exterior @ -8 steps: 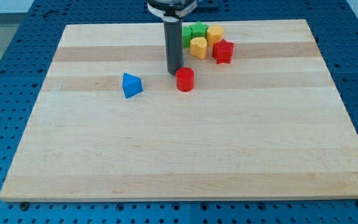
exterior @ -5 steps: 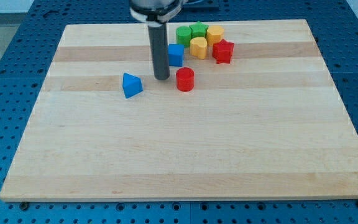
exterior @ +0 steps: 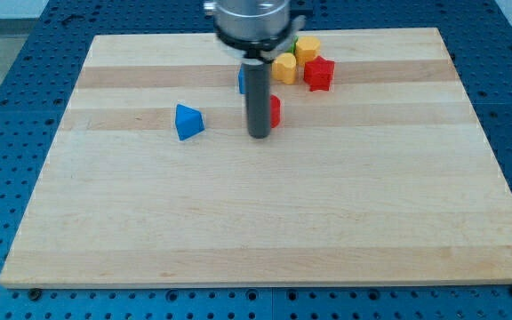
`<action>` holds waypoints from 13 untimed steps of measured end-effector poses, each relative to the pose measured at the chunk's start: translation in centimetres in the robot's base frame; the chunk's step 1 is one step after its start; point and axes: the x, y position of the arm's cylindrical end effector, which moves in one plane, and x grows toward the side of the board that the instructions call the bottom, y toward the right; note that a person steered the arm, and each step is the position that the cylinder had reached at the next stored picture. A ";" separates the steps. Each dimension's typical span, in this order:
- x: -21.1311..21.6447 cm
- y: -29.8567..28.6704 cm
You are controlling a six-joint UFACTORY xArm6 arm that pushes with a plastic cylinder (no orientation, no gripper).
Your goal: Move the red circle closer to the yellow heart
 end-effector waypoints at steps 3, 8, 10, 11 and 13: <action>-1.2 2.6; -1.4 0.4; -6.2 4.7; -7.4 5.5; -5.8 4.6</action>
